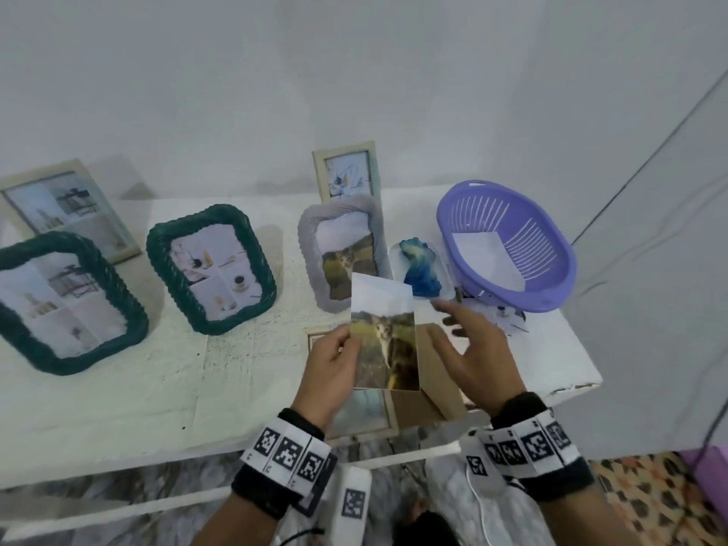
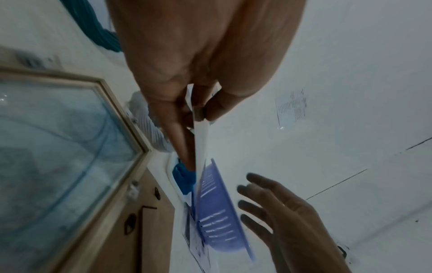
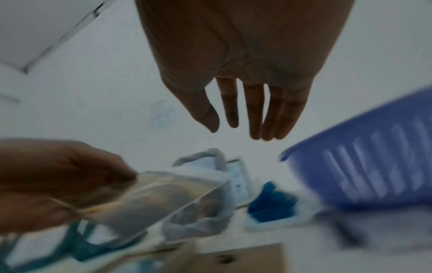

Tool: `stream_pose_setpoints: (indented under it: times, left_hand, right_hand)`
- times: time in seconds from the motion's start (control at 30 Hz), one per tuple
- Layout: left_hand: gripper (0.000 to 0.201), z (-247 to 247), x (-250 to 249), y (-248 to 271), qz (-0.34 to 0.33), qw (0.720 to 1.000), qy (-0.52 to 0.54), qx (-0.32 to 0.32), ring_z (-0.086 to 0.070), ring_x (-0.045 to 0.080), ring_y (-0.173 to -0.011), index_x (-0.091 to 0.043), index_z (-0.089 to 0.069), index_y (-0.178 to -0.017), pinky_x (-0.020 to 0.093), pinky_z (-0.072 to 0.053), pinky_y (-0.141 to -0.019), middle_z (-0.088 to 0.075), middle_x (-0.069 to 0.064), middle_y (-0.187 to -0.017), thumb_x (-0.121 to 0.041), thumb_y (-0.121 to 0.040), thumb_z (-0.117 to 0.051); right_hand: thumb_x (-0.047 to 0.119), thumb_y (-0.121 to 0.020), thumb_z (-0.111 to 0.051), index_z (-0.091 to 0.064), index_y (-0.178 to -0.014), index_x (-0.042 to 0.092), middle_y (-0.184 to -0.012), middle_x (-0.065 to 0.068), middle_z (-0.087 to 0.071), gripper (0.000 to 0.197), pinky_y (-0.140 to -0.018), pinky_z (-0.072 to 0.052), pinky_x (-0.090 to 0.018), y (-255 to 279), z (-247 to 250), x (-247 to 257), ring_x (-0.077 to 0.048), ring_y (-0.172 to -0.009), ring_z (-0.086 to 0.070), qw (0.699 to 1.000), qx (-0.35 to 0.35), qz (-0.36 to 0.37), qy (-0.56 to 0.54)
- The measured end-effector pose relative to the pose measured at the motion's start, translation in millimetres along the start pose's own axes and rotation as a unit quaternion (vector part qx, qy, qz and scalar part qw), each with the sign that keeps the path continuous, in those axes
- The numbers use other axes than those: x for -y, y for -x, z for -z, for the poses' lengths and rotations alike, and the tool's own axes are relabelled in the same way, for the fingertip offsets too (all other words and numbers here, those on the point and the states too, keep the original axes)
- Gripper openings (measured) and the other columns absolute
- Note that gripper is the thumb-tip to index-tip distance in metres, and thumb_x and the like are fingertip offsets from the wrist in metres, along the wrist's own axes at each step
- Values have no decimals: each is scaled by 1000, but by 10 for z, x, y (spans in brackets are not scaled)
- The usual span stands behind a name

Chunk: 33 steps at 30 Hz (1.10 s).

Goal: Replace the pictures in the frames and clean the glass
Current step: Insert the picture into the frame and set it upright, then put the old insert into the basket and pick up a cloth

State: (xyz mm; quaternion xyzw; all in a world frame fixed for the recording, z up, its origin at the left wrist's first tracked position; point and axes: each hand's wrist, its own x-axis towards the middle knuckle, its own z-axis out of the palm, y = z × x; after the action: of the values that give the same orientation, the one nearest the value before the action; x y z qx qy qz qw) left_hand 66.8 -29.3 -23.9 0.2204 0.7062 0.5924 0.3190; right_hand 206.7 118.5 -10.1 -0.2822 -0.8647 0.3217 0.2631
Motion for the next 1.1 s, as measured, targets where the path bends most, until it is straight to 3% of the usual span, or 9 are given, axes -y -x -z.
stream_pose_setpoints:
  times: [0.07,0.17,0.27,0.37,0.5,0.6,0.73,0.93,1.1]
  left_hand:
    - [25,-130,41,-98,12,1000,-18,6,-67,30,-95,-17,-72,-97,54,-51,-92,-74,8,-96,-12,-100,-48]
    - [16,-381,88,-241,10,999,-39,8,-67,27,-91,-19,-72,-94,52,-52,-90,-73,6,-92,-22,-95,-56]
    - [12,-667,121,-387,18,998,-59,-6,-67,22,-88,-21,-71,-92,45,-53,-87,-71,0,-86,-17,-95,-60]
    - [11,-957,157,-539,32,997,-64,-27,-69,21,-90,-22,-73,-96,48,-55,-88,-74,-1,-90,-24,-91,-63]
    - [12,-1349,153,-748,56,992,-91,-67,-68,17,-93,-27,-72,-102,45,-55,-91,-74,-4,-96,-23,-91,-67]
    - [16,-1601,115,-922,77,989,-94,-81,-70,19,-89,-20,-72,-105,44,-57,-87,-74,0,-93,-24,-89,-71]
    - [18,-1913,27,-1154,90,983,-133,-93,-70,23,-87,-17,-72,-103,43,-57,-85,-74,6,-93,-25,-87,-73]
    - [20,-2121,-20,-1313,97,967,-198,-128,-66,26,-97,-14,-72,-103,34,-52,-88,-73,7,-102,-24,-86,-73]
    - [23,-2166,4,-1323,112,955,-232,-148,-65,30,-102,-12,-71,-101,39,-51,-92,-73,9,-103,-29,-85,-73]
  right_hand:
    - [20,-84,-69,-58,-127,12,-119,-8,-64,45,-91,-47,-41,-139,242,-295,-29,-106,-56,984,-50,29,166]
    - [26,-74,-74,-53,-131,12,-125,-18,-58,62,-91,-45,-51,-352,578,-749,-42,-110,-51,942,-15,3,335]
    - [26,-69,-76,-66,-108,13,-98,-12,-69,42,-86,-46,-51,-472,781,-1066,-39,-95,-59,924,40,-4,379]
    - [26,-72,-72,-68,-95,15,-81,-5,-68,26,-79,-45,-44,-575,982,-1207,-34,-80,-60,932,38,53,356]
    - [35,-82,-61,-68,-106,13,-91,-3,-71,33,-74,-51,-44,-834,1286,-1309,-31,-81,-62,961,19,93,259]
    - [40,-83,-59,-68,-109,14,-92,-3,-72,38,-71,-52,-42,-980,1413,-1353,-31,-80,-63,970,22,108,219]
    - [43,-83,-60,-70,-106,16,-89,-2,-73,37,-68,-52,-39,-1054,1477,-1422,-30,-75,-63,969,20,139,202]
    - [50,-81,-54,-71,-101,21,-79,5,-69,39,-65,-45,-35,-953,1347,-1468,-26,-68,-59,965,32,177,194]
    - [50,-77,-53,-71,-96,25,-74,7,-66,37,-62,-42,-34,-867,1184,-1480,-26,-68,-57,953,45,188,232]
